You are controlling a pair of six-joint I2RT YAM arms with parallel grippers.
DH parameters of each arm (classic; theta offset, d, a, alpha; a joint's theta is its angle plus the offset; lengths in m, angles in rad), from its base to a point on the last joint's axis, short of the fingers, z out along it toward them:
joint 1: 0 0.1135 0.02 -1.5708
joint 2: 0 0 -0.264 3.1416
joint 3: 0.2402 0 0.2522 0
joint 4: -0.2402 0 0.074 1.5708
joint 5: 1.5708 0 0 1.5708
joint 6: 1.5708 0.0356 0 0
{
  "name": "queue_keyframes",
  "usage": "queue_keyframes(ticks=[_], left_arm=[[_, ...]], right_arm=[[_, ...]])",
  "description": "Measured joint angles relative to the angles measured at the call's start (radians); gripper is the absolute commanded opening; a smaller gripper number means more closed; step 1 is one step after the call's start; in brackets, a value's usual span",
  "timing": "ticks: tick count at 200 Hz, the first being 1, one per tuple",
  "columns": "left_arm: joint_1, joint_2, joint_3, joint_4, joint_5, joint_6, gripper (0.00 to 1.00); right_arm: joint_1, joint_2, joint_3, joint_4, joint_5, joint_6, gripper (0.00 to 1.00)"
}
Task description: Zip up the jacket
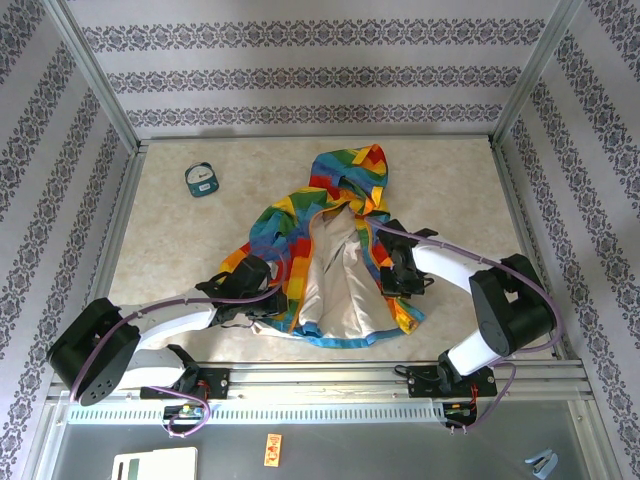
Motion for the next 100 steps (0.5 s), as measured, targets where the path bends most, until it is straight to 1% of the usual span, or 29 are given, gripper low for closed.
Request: queue_keyframes(ticks=[26,45,70,100], left_arm=[[0.009,0.000,-0.006,0.008,0.007,0.005,0.00],[0.011,0.000,-0.009,0.013,0.009,0.010,0.00],[0.016,0.000,-0.011,0.015,0.013,0.011,0.00],[0.018,0.000,-0.016,0.022,0.016,0.011,0.00]], right_arm=[[0.023,0.000,0.057,-0.049,0.039,-0.005,0.00],[0.068,-0.001,0.121,-0.108,0.081,-0.013,0.00],[0.164,-0.001,0.236,-0.207,0.124,-0.013,0.00],[0.291,0.015,0.365,-0.268,0.124,0.004,0.00]])
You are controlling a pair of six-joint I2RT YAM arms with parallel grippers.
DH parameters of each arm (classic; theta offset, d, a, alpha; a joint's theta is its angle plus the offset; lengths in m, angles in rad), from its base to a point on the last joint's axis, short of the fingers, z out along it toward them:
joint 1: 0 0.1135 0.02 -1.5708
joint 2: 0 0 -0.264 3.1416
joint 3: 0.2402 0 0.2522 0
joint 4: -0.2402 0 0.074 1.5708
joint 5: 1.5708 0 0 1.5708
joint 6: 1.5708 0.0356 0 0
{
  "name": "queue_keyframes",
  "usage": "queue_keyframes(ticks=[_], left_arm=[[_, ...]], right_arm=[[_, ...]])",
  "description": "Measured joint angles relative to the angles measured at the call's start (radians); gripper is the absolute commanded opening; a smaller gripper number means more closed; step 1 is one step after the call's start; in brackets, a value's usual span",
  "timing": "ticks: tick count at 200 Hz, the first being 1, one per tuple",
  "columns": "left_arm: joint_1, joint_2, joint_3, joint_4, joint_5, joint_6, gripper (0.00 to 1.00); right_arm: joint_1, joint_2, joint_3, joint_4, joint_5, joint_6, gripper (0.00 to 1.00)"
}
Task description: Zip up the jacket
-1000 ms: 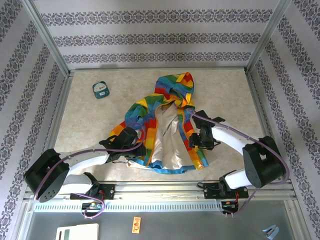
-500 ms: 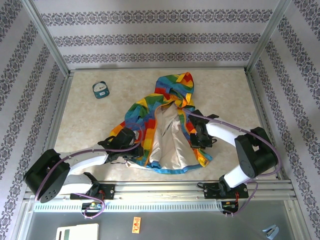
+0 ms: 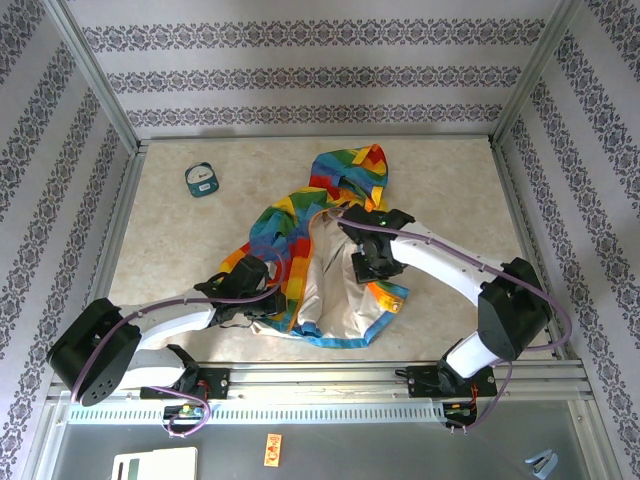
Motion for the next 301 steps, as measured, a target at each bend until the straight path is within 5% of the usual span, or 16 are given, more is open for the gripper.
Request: queue_keyframes(ticks=[44,80,167,253,301], left_arm=[[0.005,0.000,-0.012,0.014,0.011,0.000,0.00],[0.005,-0.014,-0.026,0.018,0.011,-0.001,0.00],[0.005,-0.032,-0.031,0.018,0.027,0.000,0.00],[0.005,-0.128,-0.027,0.019,0.071,-0.023,0.00],[0.005,-0.128,-0.018,-0.006,0.091,-0.024,0.31]], right_arm=[[0.115,0.091,0.085,0.047,-0.129,0.027,0.32],[0.119,0.046,0.035,0.198,-0.294,0.067,0.44],[0.116,-0.138,-0.213,0.240,-0.251,0.100,0.43],[0.146,-0.144,-0.304,0.581,-0.387,0.288,0.40],[0.165,-0.065,-0.304,0.665,-0.433,0.321,0.38]])
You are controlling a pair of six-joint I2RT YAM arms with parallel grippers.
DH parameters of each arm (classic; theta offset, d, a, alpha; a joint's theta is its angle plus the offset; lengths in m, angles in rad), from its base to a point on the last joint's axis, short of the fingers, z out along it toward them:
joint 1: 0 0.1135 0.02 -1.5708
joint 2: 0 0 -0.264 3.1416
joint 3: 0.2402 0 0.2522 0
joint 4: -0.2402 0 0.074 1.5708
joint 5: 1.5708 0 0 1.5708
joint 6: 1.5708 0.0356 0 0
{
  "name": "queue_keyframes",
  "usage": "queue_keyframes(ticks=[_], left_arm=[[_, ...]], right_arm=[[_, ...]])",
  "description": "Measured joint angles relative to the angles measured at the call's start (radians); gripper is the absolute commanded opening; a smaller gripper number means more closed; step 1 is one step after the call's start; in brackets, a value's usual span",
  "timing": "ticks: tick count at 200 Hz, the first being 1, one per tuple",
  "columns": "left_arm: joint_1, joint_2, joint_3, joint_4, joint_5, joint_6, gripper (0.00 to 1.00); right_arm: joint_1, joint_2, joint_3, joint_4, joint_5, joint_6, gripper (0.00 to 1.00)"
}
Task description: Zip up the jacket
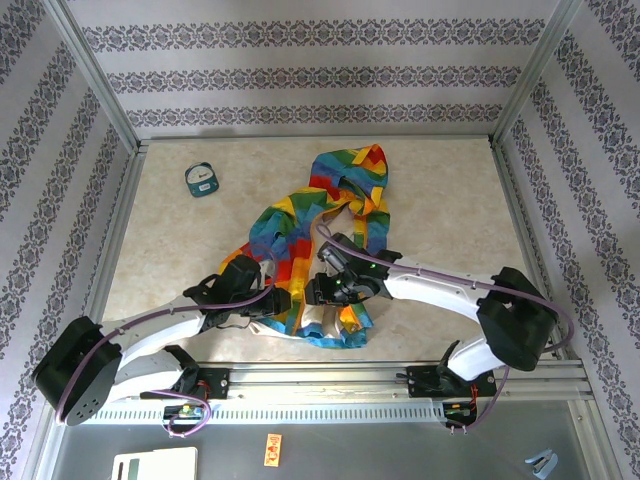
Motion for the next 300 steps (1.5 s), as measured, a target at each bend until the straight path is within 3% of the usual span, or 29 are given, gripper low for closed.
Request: queue_keyframes(ticks=[54,102,122,142,155,204,241,300], left_arm=[[0.000,-0.023,0.023,-0.034,0.039,0.003,0.43],[-0.015,0.027,0.001,0.027,0.102,-0.026,0.45],[-0.042,0.101,0.000,0.064,0.119,-0.039,0.33],[-0.048,0.157,0.000,0.096,0.131,-0.056,0.09],[-0.048,0.171,-0.001,0.120,0.133,-0.072,0.00],[-0.048,0.141,-0.001,0.157,0.128,-0.091,0.00],[-0.048,0.100,-0.001,0.157,0.103,-0.109,0.00],[-0.046,0.029,-0.001,0.209,0.046,-0.162,0.00]], right_arm=[[0.000,0.049,0.000,0.037,-0.012,0.000,0.31],[0.000,0.087,-0.013,0.069,-0.022,0.001,0.26],[0.000,0.095,-0.016,0.076,-0.024,-0.001,0.24],[0.000,0.100,-0.026,0.079,-0.023,-0.002,0.23],[0.000,0.101,-0.031,0.070,-0.022,-0.006,0.22],[-0.029,0.085,-0.069,0.031,0.003,-0.036,0.21],[-0.053,0.018,-0.098,0.011,0.025,-0.042,0.32],[-0.066,-0.123,-0.098,0.021,0.039,-0.019,0.34]])
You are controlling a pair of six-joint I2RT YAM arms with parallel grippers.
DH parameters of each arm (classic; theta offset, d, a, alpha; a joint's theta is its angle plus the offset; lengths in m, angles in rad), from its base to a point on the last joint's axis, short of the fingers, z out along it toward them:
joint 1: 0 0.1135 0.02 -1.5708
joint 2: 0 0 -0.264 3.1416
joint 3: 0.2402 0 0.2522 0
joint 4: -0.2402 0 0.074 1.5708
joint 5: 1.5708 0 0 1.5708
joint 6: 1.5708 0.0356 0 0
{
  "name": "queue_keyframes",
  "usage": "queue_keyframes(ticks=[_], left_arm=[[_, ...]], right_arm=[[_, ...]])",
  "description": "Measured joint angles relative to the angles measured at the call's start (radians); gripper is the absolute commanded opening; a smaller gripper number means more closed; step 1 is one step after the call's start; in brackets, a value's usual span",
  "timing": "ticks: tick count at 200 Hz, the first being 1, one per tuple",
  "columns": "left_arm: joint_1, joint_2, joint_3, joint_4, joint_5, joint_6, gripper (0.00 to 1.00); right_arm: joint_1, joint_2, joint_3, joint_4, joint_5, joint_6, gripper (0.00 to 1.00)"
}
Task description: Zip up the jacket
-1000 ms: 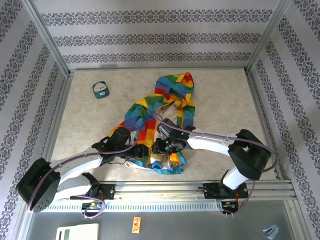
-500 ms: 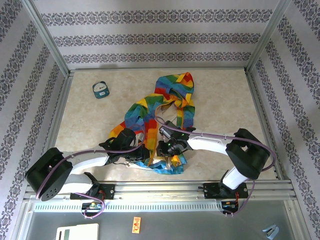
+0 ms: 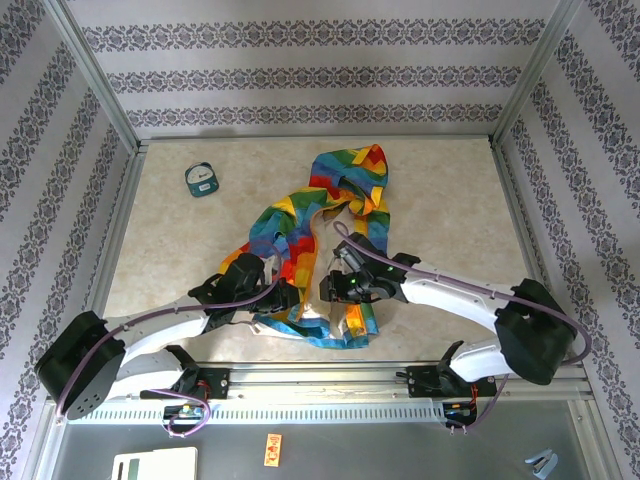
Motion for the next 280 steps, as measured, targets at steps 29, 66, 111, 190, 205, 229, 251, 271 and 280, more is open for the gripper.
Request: queue_keyframes(ticks=[29,66,111,190,205,229,251,271,280], left_arm=[[0.000,0.000,-0.005,0.072,-0.006,-0.040,0.00],[0.000,0.000,-0.018,0.130,-0.008,-0.073,0.00],[0.002,0.000,-0.030,0.154,-0.012,-0.086,0.00],[0.011,0.030,-0.047,0.192,-0.011,-0.105,0.01],[0.011,0.037,-0.049,0.207,-0.006,-0.108,0.10],[0.011,0.039,-0.053,0.212,-0.002,-0.109,0.30],[0.013,0.028,-0.052,0.193,0.006,-0.101,0.41],[0.021,-0.026,-0.042,0.136,0.007,-0.082,0.44],[0.028,-0.060,-0.031,0.102,0.006,-0.070,0.45]], right_arm=[[0.000,-0.002,0.000,0.040,-0.014,0.035,0.34],[0.000,0.037,0.000,0.130,-0.049,0.090,0.35],[-0.011,0.073,-0.011,0.237,-0.071,0.168,0.34],[-0.027,0.149,-0.028,0.390,-0.108,0.263,0.09],[-0.026,0.157,-0.028,0.414,-0.119,0.277,0.00],[-0.028,0.157,-0.029,0.428,-0.122,0.274,0.00],[-0.035,0.147,-0.025,0.405,-0.121,0.254,0.00],[-0.041,0.127,-0.012,0.373,-0.121,0.234,0.00],[-0.045,0.117,-0.003,0.359,-0.122,0.225,0.00]])
